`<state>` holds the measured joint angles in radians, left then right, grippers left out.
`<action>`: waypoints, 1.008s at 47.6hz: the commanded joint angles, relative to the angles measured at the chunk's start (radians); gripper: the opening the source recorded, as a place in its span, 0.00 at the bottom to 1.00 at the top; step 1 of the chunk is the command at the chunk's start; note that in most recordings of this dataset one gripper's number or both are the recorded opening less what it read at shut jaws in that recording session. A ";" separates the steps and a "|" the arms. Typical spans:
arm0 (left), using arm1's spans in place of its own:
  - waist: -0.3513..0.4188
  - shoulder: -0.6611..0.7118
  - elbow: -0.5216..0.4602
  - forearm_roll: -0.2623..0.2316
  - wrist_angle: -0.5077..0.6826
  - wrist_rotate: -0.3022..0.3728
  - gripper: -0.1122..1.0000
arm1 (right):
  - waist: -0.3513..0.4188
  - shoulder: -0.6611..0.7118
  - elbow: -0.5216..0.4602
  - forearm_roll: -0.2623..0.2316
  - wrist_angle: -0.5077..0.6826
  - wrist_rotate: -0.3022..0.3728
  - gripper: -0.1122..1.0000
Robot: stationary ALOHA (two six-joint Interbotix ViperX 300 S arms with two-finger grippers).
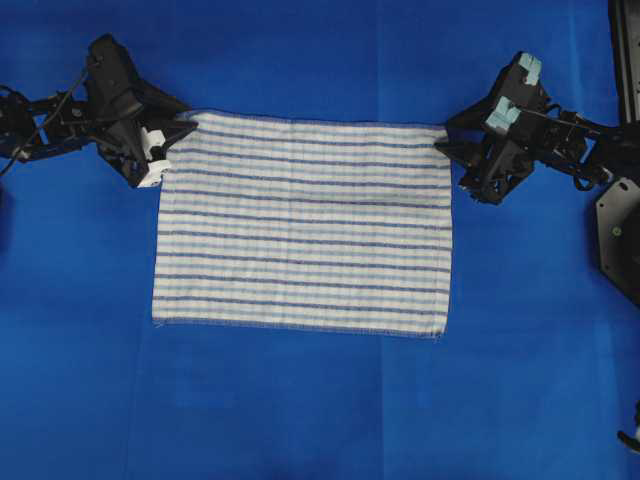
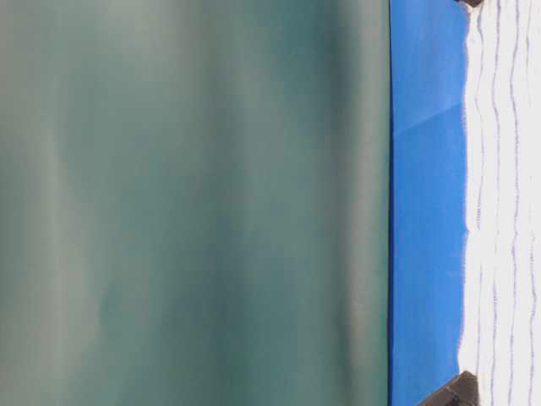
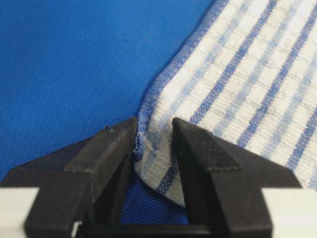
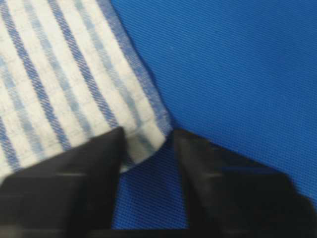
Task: Fold the blue towel.
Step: 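Lift the top corners and fold them down toward the bottom edge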
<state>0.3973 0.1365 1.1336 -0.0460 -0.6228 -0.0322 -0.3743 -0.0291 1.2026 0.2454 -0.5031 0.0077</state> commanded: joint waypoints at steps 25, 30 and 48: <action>-0.071 -0.083 0.003 0.005 0.091 -0.012 0.31 | -0.002 -0.061 -0.037 0.002 0.012 -0.012 0.07; -0.081 -0.150 0.003 0.005 0.147 -0.005 0.25 | -0.002 -0.112 -0.041 -0.002 0.044 -0.015 0.07; -0.092 -0.402 0.003 0.006 0.310 0.002 0.14 | 0.011 -0.285 -0.029 -0.002 0.167 -0.014 0.07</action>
<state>0.3129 -0.2163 1.1428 -0.0430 -0.3221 -0.0322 -0.3728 -0.2853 1.1781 0.2454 -0.3436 -0.0061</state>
